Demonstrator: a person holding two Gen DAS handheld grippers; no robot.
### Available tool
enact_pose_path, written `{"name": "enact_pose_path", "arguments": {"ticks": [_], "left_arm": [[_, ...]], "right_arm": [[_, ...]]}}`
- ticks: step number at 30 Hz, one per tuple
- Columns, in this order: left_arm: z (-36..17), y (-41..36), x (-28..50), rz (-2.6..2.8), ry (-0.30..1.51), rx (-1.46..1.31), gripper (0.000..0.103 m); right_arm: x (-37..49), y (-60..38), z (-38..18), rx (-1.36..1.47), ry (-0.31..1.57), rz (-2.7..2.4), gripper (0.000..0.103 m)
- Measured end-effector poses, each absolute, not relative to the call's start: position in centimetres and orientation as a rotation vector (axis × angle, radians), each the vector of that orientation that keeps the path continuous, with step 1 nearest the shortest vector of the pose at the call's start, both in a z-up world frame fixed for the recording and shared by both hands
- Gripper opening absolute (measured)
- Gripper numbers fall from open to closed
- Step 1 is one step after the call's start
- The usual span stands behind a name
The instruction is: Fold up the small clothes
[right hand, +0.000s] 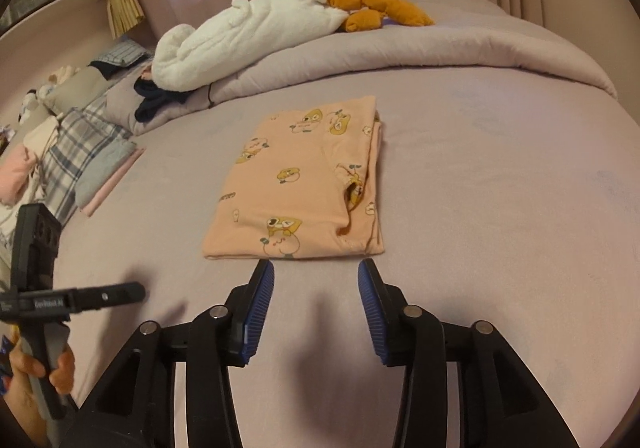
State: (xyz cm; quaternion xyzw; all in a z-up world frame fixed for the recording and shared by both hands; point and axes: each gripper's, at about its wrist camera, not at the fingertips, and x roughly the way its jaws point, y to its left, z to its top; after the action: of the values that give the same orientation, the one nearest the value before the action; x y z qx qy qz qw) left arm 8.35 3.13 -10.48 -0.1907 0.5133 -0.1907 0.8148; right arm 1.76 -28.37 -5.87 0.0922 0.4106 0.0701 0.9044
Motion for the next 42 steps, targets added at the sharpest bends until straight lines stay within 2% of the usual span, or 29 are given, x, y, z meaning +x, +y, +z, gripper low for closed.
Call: {"name": "enact_pose_path", "arguments": {"ticks": [4, 6, 19, 24, 31, 33, 42], "left_arm": [[-10.0, 2.4, 8.2, -0.438, 1.108, -0.415, 0.102], [-9.7, 2.0, 7.7, -0.463, 1.107, -0.415, 0.102], [-8.7, 1.3, 6.0, -0.563, 1.083, -0.506, 0.102], [-7.9, 1.3, 5.6, -0.554, 0.996, -0.477, 0.102], [-7.9, 0.5, 5.7, -0.578, 0.959, -0.432, 0.102], [-8.0, 0.2, 5.8, -0.593, 0.944, -0.396, 0.103], [-9.6, 0.0, 8.8, -0.575, 1.033, -0.406, 0.102]], "right_arm": [[0.5, -28.1, -4.9, 0.163, 0.815, 0.116, 0.063], [-0.2, -27.9, -4.4, 0.139, 0.796, 0.103, 0.068], [-3.2, -27.8, -3.3, 0.127, 0.756, 0.048, 0.077], [-3.7, -28.2, -3.1, 0.16, 0.749, 0.049, 0.096], [-3.5, -28.2, -3.3, 0.166, 0.747, 0.045, 0.097], [-3.3, -28.2, -3.4, 0.175, 0.748, 0.059, 0.102], [-1.7, -29.0, -5.5, 0.255, 0.792, 0.107, 0.102]]}}
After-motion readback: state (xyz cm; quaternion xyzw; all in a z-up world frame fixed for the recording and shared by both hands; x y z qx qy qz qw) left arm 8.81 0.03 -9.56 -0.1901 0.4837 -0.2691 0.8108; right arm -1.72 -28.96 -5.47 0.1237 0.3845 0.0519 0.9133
